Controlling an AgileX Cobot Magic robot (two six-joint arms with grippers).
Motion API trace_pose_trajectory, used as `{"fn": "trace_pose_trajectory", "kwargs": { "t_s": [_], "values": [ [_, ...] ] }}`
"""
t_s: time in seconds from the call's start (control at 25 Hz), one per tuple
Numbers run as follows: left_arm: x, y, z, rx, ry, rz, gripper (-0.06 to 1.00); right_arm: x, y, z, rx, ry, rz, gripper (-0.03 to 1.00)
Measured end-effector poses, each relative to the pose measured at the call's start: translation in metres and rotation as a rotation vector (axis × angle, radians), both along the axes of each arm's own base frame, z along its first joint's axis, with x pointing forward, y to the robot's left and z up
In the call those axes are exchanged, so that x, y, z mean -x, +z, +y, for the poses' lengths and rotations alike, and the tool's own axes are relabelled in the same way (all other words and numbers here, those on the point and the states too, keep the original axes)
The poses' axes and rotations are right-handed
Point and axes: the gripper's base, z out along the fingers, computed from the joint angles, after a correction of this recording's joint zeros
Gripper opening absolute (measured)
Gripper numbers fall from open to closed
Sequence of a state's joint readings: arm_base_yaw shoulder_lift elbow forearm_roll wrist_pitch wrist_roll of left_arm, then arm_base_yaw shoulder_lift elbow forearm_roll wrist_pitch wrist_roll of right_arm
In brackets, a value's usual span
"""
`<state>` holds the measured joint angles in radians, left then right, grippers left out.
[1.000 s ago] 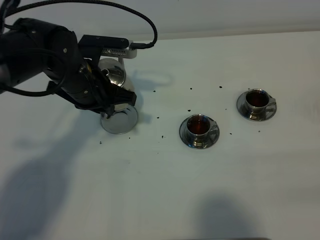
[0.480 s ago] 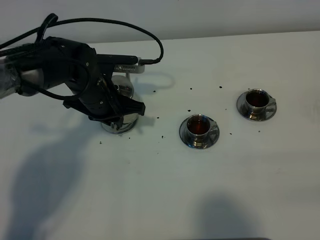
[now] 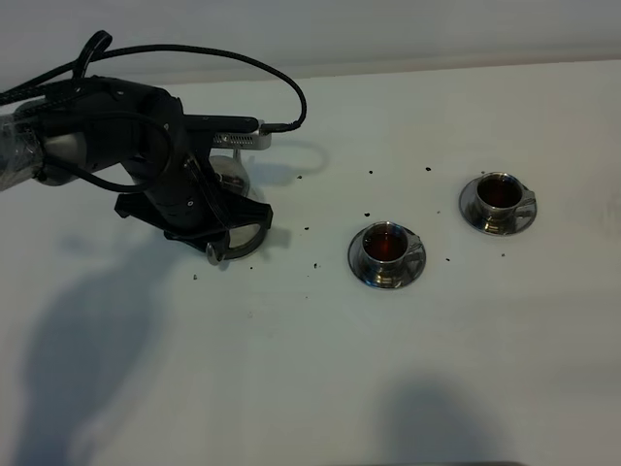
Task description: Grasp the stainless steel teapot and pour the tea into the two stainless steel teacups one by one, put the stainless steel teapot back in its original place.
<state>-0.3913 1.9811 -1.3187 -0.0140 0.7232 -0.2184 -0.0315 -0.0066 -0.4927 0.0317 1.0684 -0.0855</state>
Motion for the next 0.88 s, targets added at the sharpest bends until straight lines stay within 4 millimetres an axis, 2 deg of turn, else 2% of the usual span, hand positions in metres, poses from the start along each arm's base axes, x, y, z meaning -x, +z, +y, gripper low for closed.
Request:
{"fn": "trace_pose_trajectory", "kwargs": {
  "t_s": [0.2, 0.72, 0.8, 0.88],
  "values": [
    [-0.0009, -0.0069, 0.0025, -0.012, 0.005, 0.022, 0.22, 0.0, 0.0, 0.0, 0.0, 0.0, 0.0, 0.31],
    [-0.0016, -0.007, 0.003, -0.019, -0.001, 0.016, 0.22, 0.0, 0.0, 0.0, 0.0, 0.0, 0.0, 0.31],
    [-0.0018, -0.007, 0.0029, -0.018, -0.001, 0.014, 0.24, 0.0, 0.0, 0.0, 0.0, 0.0, 0.0, 0.31],
    [-0.0021, -0.007, 0.0028, -0.017, -0.001, 0.01, 0.32, 0.0, 0.0, 0.0, 0.0, 0.0, 0.0, 0.31]
  ]
}}
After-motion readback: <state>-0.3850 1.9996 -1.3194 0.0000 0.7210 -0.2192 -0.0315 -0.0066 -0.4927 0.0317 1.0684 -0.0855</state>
